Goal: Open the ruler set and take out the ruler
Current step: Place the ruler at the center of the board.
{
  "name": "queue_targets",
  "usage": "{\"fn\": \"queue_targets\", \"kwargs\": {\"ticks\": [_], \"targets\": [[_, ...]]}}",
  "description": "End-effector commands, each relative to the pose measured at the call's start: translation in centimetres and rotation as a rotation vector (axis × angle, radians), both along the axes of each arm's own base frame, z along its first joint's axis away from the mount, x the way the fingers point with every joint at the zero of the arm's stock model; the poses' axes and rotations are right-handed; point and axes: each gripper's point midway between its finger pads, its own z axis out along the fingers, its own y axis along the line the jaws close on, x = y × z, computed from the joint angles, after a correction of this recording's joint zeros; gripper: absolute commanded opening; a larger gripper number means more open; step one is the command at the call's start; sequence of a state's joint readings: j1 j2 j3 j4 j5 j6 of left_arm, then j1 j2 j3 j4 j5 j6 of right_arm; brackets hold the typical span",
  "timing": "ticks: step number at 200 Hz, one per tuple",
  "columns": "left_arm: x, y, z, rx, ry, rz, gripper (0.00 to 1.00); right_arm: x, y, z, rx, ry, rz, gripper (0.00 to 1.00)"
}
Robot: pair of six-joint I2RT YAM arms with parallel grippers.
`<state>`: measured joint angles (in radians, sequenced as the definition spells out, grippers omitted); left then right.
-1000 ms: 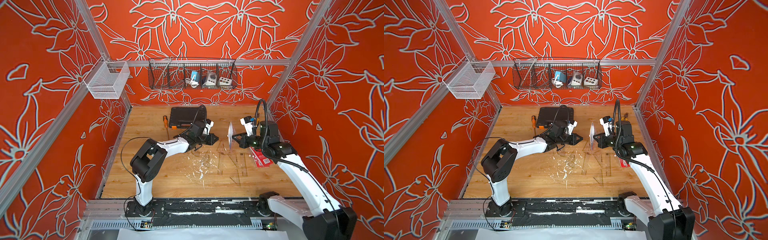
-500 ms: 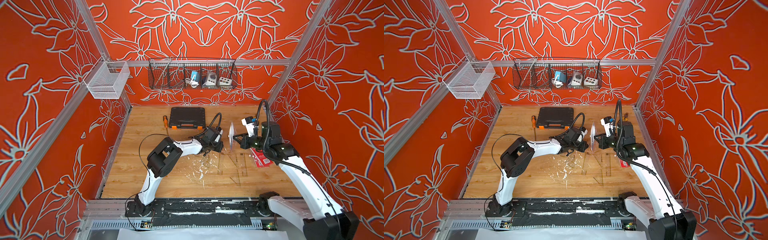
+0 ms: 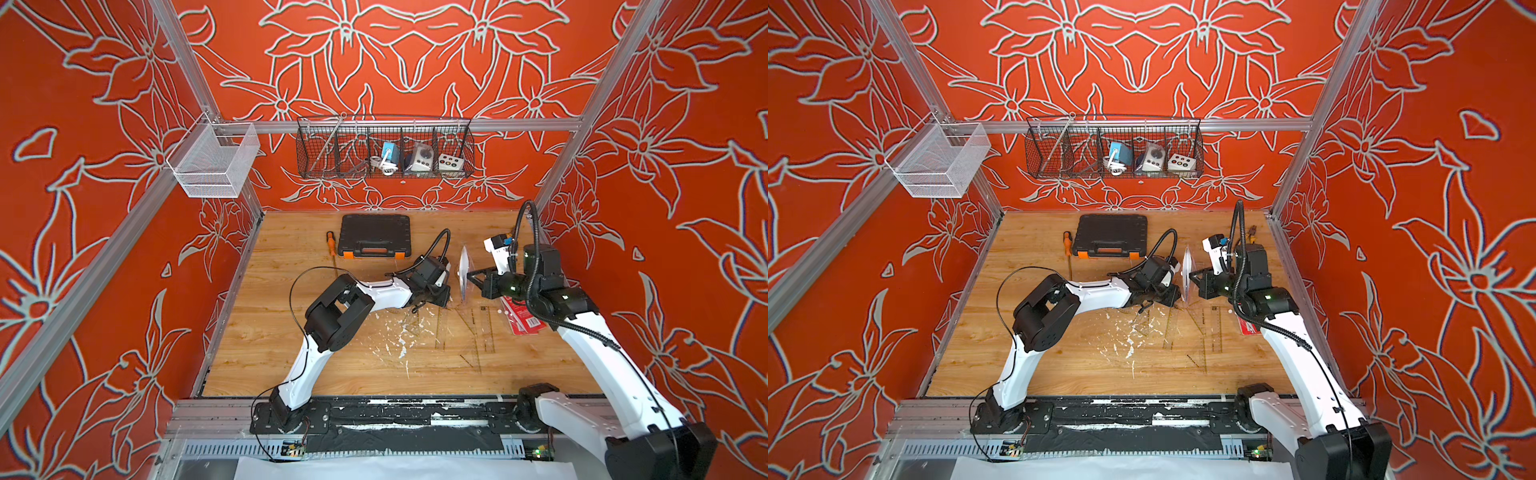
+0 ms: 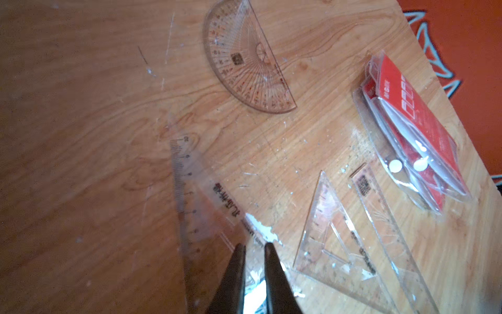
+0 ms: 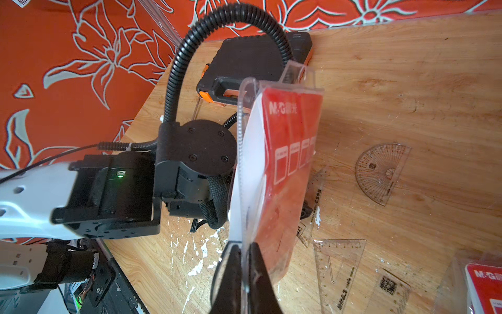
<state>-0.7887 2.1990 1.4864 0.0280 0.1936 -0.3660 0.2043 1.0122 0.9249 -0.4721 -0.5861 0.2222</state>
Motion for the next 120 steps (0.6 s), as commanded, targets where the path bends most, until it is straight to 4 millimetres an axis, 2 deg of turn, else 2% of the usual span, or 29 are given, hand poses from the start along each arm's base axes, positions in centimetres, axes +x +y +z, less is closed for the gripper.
{"fn": "queue_targets", "kwargs": {"ticks": [1,44,82,120], "targets": [[-0.1,0.0,-1.6,0.046,0.014,-0.003,0.16,-0.2,0.0,0.1,0.006,-0.017,0.017,0.00],[0.2,0.3,-3.0,0.087,0.028,0.010,0.17,-0.2,-0.3,0.4,0.006,-0.023,0.014,0.00],[0.0,0.5,-2.6,0.076,0.021,0.015,0.17,-0.2,-0.4,0.5,0.010,-0.023,0.014,0.00],[-0.3,0.8,-1.2,0.046,-0.001,0.021,0.17,-0.1,-0.4,0.6,0.012,-0.026,0.013,0.00]]}}
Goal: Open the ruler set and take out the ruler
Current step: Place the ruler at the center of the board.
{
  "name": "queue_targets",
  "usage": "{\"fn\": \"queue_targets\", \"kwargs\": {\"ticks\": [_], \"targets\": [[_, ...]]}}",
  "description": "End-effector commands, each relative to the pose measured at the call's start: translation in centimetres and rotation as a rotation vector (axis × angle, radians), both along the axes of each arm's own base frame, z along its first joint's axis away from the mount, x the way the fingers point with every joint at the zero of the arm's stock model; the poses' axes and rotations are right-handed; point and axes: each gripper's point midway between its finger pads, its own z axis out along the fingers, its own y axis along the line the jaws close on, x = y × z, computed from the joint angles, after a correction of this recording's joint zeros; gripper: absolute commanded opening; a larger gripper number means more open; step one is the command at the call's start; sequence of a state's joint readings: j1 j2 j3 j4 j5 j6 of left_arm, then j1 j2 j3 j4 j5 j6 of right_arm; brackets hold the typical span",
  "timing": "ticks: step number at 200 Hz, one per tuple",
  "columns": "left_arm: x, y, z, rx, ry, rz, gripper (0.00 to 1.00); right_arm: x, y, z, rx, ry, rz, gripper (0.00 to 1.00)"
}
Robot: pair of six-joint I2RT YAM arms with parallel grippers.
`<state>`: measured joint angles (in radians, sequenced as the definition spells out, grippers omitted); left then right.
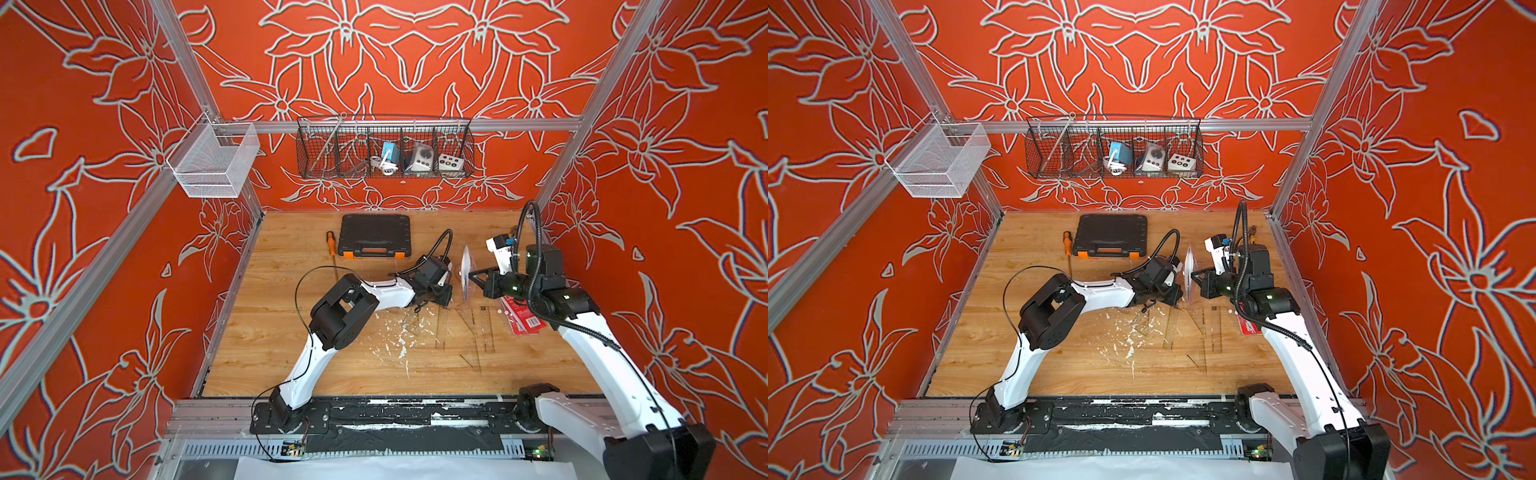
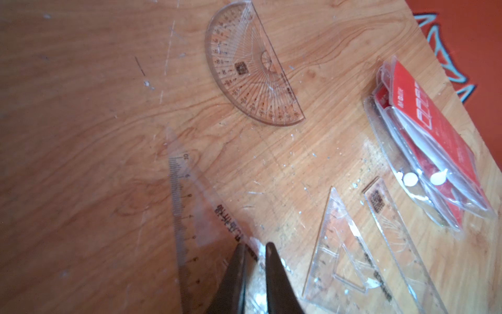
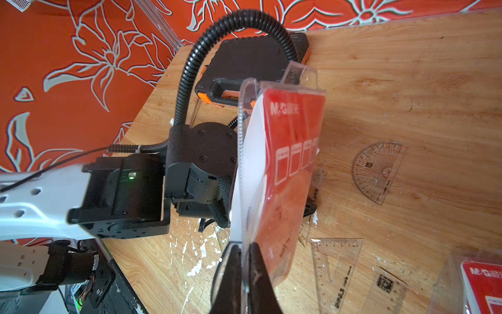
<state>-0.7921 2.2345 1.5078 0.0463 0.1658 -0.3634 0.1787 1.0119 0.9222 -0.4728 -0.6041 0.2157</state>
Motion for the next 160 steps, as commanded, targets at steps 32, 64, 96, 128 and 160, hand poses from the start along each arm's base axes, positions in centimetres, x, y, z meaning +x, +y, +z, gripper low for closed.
{"fn": "queue_targets", "kwargs": {"ticks": [32,64,96,128,160], "targets": [[-1.0,1.3,0.5,0.032,0.004,0.011,0.18,-0.4,0.1,0.5,0.009,-0.023,0.023,0.00],[-1.1,1.4,0.3,0.039,0.011,0.011,0.18,-0.4,-0.1,0.5,0.011,-0.025,0.017,0.00],[-0.6,1.0,-0.5,0.048,0.018,0.013,0.18,-0.5,0.0,0.6,0.015,-0.026,0.018,0.00],[0.5,0.6,-1.0,0.062,0.017,0.027,0.19,-0.6,-0.1,0.7,0.016,-0.028,0.018,0.00],[2.5,0.6,-1.3,0.056,0.023,0.062,0.19,-0.7,0.0,1.0,0.022,-0.033,0.020,0.00]]}}
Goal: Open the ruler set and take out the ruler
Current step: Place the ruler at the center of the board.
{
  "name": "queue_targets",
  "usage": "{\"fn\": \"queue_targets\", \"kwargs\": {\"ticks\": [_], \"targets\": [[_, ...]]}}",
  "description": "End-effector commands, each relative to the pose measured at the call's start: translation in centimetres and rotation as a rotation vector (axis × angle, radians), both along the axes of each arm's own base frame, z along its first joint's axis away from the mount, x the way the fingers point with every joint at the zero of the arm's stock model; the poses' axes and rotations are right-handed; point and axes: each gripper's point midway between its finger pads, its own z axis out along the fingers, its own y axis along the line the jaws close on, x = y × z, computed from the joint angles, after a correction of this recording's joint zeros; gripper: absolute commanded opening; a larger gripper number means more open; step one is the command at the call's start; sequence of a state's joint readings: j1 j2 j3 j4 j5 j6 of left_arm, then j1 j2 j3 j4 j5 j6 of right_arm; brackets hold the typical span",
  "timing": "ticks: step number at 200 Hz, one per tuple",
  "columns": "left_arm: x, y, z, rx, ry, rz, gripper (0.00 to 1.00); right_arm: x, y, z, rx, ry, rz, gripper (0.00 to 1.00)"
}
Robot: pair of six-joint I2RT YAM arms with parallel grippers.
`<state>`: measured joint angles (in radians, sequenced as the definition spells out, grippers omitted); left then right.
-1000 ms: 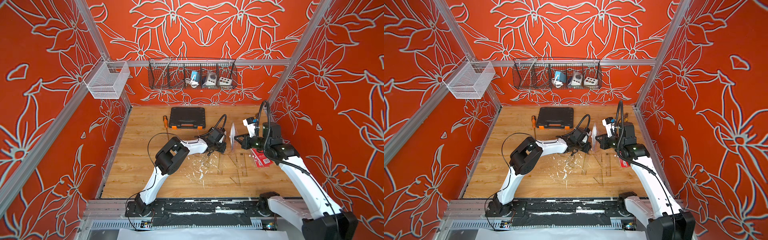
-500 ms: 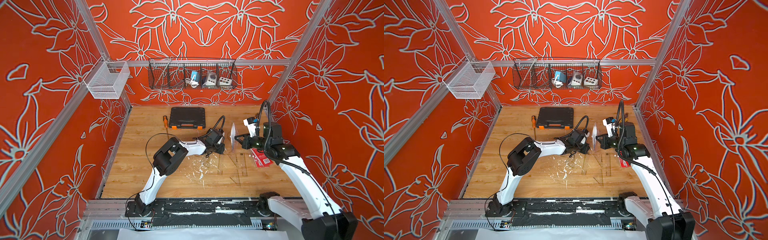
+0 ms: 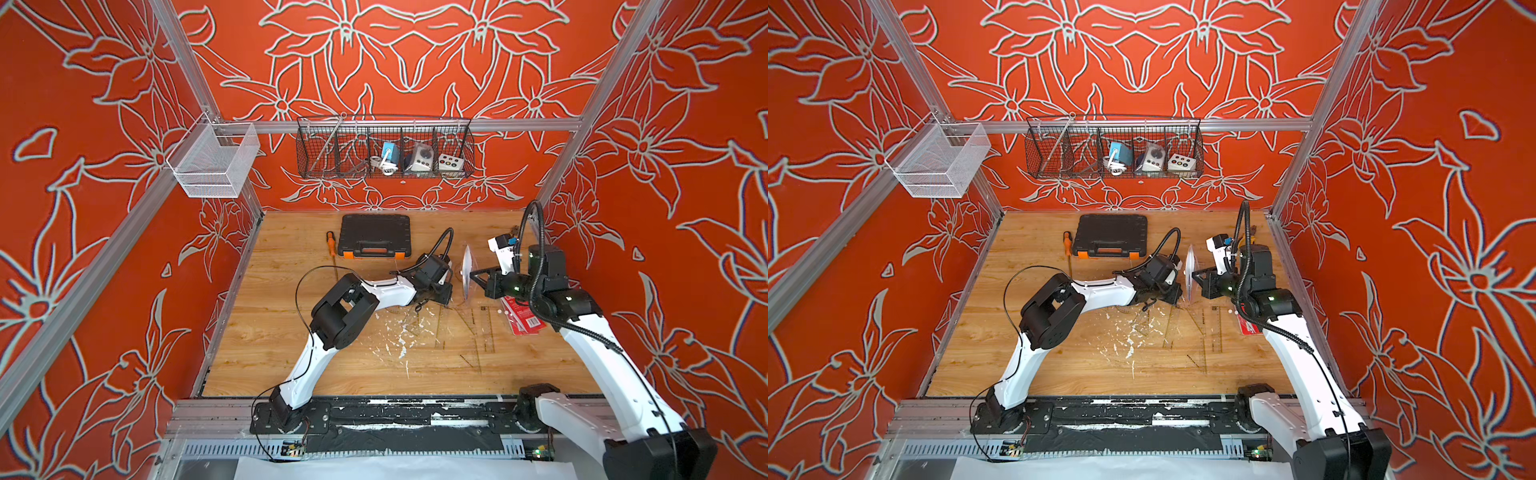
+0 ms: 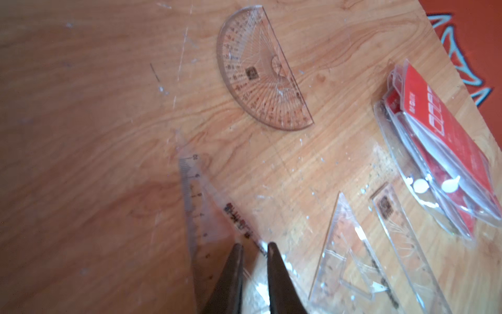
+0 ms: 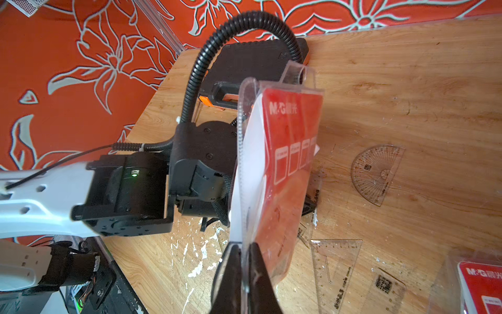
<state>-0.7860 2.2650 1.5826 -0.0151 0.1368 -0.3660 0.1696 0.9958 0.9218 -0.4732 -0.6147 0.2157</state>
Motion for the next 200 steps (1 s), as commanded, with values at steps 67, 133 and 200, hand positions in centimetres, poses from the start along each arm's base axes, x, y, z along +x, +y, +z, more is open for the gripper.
{"fn": "queue_targets", "kwargs": {"ticks": [67,133,200], "targets": [[5.4,2.1,-1.3,0.035,0.010,0.097,0.18,-0.6,0.1,0.6,0.013,-0.019,0.022,0.00],[8.1,2.6,0.6,-0.001,-0.017,0.098,0.18,-0.4,0.1,0.5,0.018,-0.013,0.024,0.00],[5.2,3.8,4.5,-0.077,-0.073,0.085,0.18,-0.4,0.0,-0.5,0.008,0.006,0.017,0.00]]}}
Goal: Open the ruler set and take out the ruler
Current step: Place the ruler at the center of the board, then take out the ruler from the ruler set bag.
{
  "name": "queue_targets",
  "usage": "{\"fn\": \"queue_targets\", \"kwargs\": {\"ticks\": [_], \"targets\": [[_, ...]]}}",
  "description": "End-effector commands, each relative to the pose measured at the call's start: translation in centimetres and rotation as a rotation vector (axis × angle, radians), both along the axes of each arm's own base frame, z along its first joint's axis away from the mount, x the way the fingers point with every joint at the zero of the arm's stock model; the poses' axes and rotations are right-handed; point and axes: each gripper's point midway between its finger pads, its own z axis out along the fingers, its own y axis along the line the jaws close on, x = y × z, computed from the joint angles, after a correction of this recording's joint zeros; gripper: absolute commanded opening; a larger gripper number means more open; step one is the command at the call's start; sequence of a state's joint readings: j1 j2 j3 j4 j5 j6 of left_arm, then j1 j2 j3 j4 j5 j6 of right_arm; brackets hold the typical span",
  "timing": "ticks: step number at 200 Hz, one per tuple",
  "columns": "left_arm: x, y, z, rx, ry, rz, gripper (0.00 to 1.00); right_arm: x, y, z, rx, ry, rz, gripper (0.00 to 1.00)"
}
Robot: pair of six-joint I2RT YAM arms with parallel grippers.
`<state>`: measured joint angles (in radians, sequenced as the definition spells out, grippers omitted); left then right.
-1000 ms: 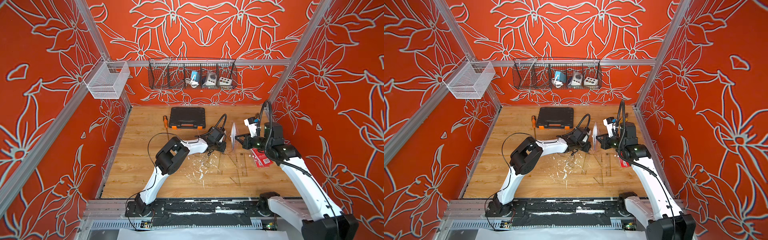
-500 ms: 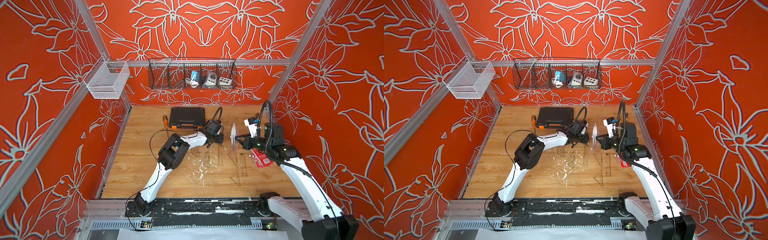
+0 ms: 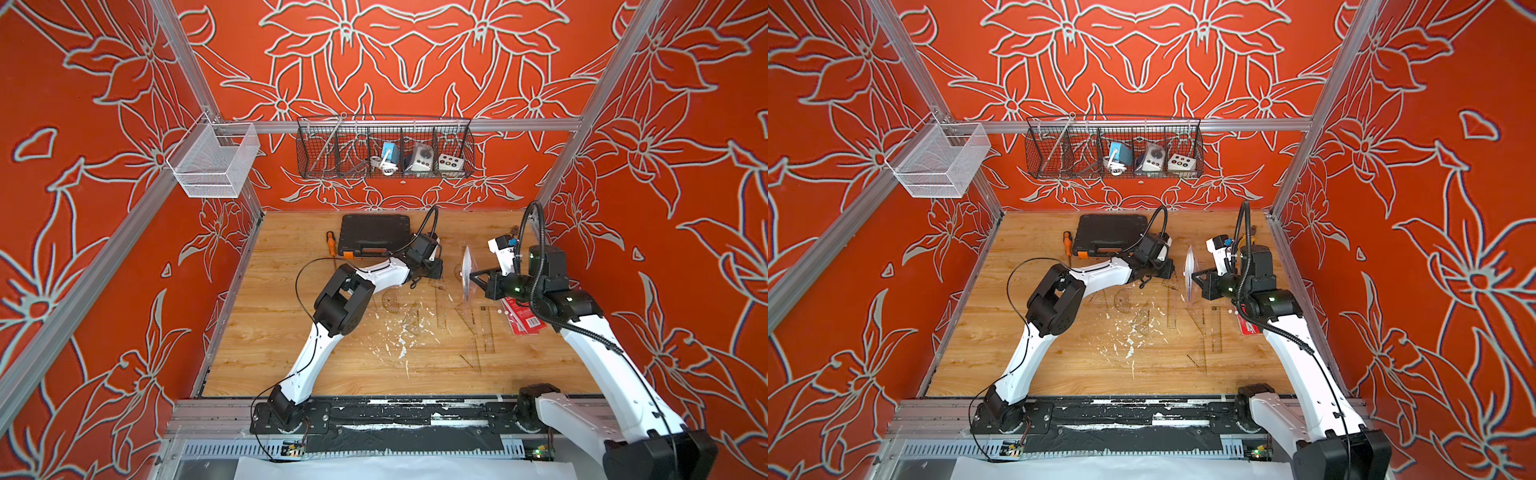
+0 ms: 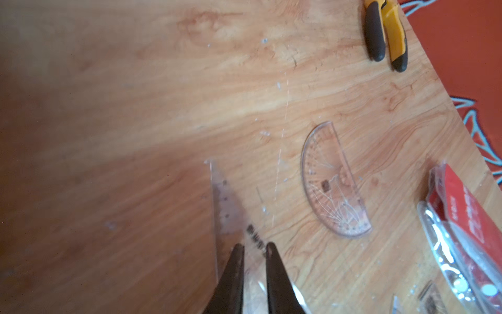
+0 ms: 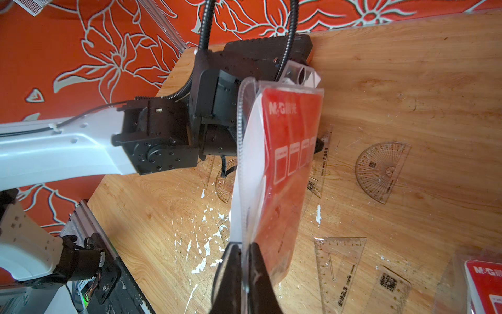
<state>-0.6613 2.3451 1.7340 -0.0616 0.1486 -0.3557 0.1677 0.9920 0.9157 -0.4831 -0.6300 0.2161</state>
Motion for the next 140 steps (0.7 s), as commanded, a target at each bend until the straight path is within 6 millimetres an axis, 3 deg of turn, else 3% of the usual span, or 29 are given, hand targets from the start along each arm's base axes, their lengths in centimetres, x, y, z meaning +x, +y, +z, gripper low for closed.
{"fn": "queue_targets", "kwargs": {"ticks": [1,55,98,118,140], "targets": [[-2.0,0.4,3.7,-0.054,-0.055,-0.024,0.18,-0.1,-0.1,-0.2,0.000,-0.008,0.008,0.00],[-8.8,2.6,5.6,-0.086,-0.078,-0.051,0.18,0.7,0.0,-1.0,0.007,0.005,0.002,0.00],[-12.4,4.1,8.1,-0.119,-0.122,-0.049,0.18,0.9,0.2,-1.6,0.009,0.025,0.007,0.00],[-13.4,4.7,10.9,-0.185,-0.160,-0.043,0.19,0.9,0.2,-2.3,0.011,0.040,0.012,0.00],[-14.7,4.9,16.0,-0.284,-0.229,-0.047,0.21,0.9,0.5,-2.8,0.022,0.053,0.029,0.00]]}}
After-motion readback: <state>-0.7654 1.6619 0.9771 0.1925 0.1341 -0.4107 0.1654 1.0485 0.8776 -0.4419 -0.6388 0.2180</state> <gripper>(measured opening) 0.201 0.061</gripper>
